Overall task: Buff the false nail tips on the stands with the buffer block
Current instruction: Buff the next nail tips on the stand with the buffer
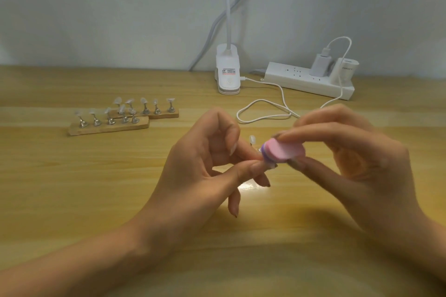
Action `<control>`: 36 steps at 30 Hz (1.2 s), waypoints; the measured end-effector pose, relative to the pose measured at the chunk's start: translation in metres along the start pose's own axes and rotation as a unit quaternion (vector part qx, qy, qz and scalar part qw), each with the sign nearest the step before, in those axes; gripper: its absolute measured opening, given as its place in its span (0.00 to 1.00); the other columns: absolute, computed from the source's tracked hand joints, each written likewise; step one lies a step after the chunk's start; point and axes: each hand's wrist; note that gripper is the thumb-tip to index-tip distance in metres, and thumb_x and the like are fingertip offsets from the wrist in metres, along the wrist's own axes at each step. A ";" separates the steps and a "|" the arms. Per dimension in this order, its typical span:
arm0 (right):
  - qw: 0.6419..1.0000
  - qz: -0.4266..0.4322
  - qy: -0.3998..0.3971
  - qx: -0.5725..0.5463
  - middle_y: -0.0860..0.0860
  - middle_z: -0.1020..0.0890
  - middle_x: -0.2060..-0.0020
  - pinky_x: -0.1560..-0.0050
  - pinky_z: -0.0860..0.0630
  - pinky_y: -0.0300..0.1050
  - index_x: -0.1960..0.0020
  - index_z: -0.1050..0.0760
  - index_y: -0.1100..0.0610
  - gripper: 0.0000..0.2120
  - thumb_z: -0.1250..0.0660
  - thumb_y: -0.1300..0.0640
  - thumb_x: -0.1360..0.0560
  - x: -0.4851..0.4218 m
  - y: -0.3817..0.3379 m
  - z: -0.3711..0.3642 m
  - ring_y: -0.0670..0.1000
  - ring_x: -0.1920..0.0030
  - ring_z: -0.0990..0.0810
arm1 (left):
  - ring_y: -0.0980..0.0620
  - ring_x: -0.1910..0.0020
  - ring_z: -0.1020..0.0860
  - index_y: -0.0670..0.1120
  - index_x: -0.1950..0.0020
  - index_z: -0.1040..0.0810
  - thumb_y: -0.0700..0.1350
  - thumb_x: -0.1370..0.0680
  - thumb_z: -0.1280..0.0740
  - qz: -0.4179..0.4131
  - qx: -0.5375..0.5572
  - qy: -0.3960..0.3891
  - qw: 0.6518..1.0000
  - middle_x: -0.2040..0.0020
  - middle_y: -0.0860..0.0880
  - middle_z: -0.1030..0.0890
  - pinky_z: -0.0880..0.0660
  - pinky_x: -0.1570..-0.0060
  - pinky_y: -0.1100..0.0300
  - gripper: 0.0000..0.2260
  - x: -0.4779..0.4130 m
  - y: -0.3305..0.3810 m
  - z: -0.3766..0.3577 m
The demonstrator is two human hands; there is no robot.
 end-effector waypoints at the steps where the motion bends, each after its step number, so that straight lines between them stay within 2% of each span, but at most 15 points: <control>1: 1.000 0.000 0.000 -0.001 0.51 0.20 0.50 0.48 0.24 0.49 0.44 0.20 0.53 0.11 0.28 0.56 0.26 0.000 0.000 0.000 0.54 0.48 0.19 | 0.47 0.63 0.16 0.50 0.59 0.35 0.35 0.26 0.29 -0.002 -0.001 0.000 1.000 0.63 0.45 0.17 0.29 0.79 0.62 0.16 0.000 0.000 0.000; 4: 1.000 0.012 -0.013 0.002 0.50 0.20 0.50 0.48 0.23 0.48 0.44 0.20 0.52 0.10 0.28 0.56 0.25 0.000 0.001 0.000 0.54 0.48 0.19 | 0.47 0.64 0.16 0.50 0.59 0.35 0.36 0.26 0.28 -0.010 0.004 -0.008 1.000 0.63 0.46 0.17 0.29 0.79 0.63 0.17 0.000 0.000 0.000; 7: 1.000 -0.016 0.003 -0.006 0.50 0.20 0.50 0.48 0.23 0.51 0.44 0.20 0.52 0.10 0.29 0.56 0.25 -0.001 0.001 0.001 0.55 0.48 0.19 | 0.48 0.64 0.16 0.51 0.59 0.34 0.39 0.26 0.26 -0.016 -0.004 -0.001 1.000 0.64 0.47 0.17 0.29 0.79 0.62 0.17 0.000 0.000 0.000; 11: 1.000 0.003 -0.019 -0.001 0.49 0.20 0.50 0.47 0.24 0.44 0.44 0.19 0.50 0.10 0.28 0.55 0.25 -0.001 -0.002 -0.002 0.53 0.48 0.18 | 0.47 0.63 0.17 0.51 0.58 0.34 0.40 0.27 0.28 -0.020 -0.003 -0.003 1.000 0.63 0.46 0.17 0.29 0.78 0.63 0.14 -0.001 -0.002 0.001; 14: 1.000 -0.014 -0.003 0.005 0.50 0.20 0.50 0.47 0.23 0.50 0.44 0.20 0.51 0.10 0.29 0.55 0.25 -0.002 -0.003 -0.001 0.53 0.47 0.18 | 0.48 0.64 0.16 0.51 0.59 0.34 0.37 0.26 0.27 -0.022 -0.019 0.001 1.000 0.64 0.48 0.17 0.29 0.79 0.62 0.17 -0.001 -0.002 0.002; 18: 0.999 0.011 -0.029 0.010 0.49 0.21 0.50 0.47 0.23 0.45 0.44 0.20 0.50 0.10 0.29 0.55 0.25 0.000 -0.006 -0.003 0.51 0.48 0.18 | 0.49 0.65 0.18 0.50 0.58 0.34 0.37 0.26 0.27 -0.025 -0.020 0.003 0.999 0.62 0.45 0.17 0.29 0.79 0.62 0.17 -0.001 -0.003 0.001; 21: 1.000 -0.003 -0.003 0.015 0.51 0.20 0.50 0.48 0.22 0.49 0.44 0.20 0.51 0.10 0.29 0.55 0.26 -0.002 -0.006 -0.003 0.53 0.48 0.19 | 0.47 0.64 0.17 0.50 0.59 0.35 0.35 0.26 0.29 -0.012 -0.010 0.010 1.000 0.63 0.43 0.18 0.29 0.79 0.61 0.16 0.000 -0.002 0.002; 24: 0.999 0.020 -0.024 0.024 0.49 0.20 0.50 0.48 0.23 0.44 0.44 0.20 0.50 0.10 0.29 0.55 0.25 0.000 -0.007 -0.005 0.50 0.48 0.18 | 0.49 0.65 0.18 0.49 0.59 0.35 0.34 0.26 0.29 -0.006 0.002 0.007 1.000 0.62 0.45 0.17 0.29 0.79 0.61 0.16 0.000 -0.002 0.000; 27: 1.000 -0.002 0.004 0.024 0.51 0.20 0.50 0.48 0.22 0.50 0.44 0.20 0.51 0.10 0.28 0.55 0.26 -0.002 -0.006 -0.002 0.52 0.48 0.19 | 0.48 0.64 0.16 0.50 0.59 0.35 0.36 0.27 0.27 0.003 0.007 0.011 1.000 0.63 0.45 0.17 0.29 0.79 0.61 0.17 0.000 -0.001 -0.001; 31: 0.999 0.029 -0.029 0.033 0.50 0.21 0.50 0.47 0.24 0.42 0.44 0.20 0.50 0.10 0.29 0.55 0.25 0.000 -0.007 -0.006 0.49 0.49 0.19 | 0.51 0.65 0.19 0.48 0.59 0.35 0.34 0.27 0.29 0.004 0.009 0.011 1.000 0.63 0.44 0.17 0.29 0.79 0.61 0.17 0.000 -0.002 0.000; 34: 0.999 0.012 -0.001 0.030 0.51 0.21 0.50 0.48 0.23 0.48 0.44 0.20 0.51 0.10 0.28 0.55 0.26 -0.002 -0.005 -0.002 0.52 0.48 0.19 | 0.48 0.64 0.17 0.46 0.58 0.36 0.35 0.27 0.29 0.000 0.003 0.011 1.000 0.64 0.44 0.18 0.29 0.79 0.61 0.15 0.000 -0.002 0.000; 36: 0.999 0.022 -0.016 0.032 0.49 0.21 0.50 0.47 0.24 0.44 0.44 0.20 0.50 0.10 0.28 0.55 0.25 -0.001 -0.007 -0.004 0.50 0.48 0.19 | 0.50 0.66 0.18 0.45 0.58 0.37 0.35 0.26 0.30 -0.004 0.004 0.007 1.000 0.64 0.46 0.17 0.28 0.79 0.61 0.15 0.000 -0.002 -0.001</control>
Point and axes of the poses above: each hand's wrist, its own x-axis away from the middle knuckle, its own z-axis out of the back of the hand, y = z × x
